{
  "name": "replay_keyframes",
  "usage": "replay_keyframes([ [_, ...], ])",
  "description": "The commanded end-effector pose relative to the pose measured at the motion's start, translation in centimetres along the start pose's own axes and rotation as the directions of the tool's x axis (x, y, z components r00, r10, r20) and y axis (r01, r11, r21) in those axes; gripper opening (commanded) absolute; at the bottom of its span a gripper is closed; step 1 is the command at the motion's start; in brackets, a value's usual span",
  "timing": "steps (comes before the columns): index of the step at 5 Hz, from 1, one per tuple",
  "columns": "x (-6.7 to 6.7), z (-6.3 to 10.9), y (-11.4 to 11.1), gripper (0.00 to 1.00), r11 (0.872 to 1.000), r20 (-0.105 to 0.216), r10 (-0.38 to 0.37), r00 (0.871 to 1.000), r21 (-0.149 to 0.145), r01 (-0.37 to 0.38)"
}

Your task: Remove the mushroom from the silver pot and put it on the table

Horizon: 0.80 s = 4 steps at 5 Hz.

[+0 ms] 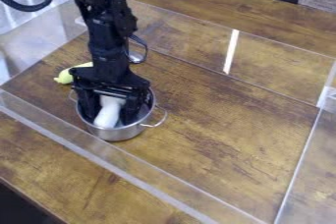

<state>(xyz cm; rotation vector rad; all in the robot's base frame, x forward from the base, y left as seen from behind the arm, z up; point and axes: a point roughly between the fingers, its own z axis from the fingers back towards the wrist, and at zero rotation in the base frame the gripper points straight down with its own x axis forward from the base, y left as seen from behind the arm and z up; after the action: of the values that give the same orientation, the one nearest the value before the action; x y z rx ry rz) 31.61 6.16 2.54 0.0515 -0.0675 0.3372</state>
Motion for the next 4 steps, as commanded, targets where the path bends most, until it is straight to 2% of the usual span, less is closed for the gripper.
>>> replay_keyframes([
  [1, 2.27, 1.29, 1.24, 1.00, 0.998, 0.065, 0.054, 0.996, -0.023, -0.053],
  [3, 2.98, 1.43, 1.03, 1.00, 0.995, 0.072, 0.087, 0.994, -0.045, -0.084],
  [4, 2.91, 1.61, 0.88, 1.00, 0.998, 0.078, 0.033, 0.996, -0.057, -0.028],
])
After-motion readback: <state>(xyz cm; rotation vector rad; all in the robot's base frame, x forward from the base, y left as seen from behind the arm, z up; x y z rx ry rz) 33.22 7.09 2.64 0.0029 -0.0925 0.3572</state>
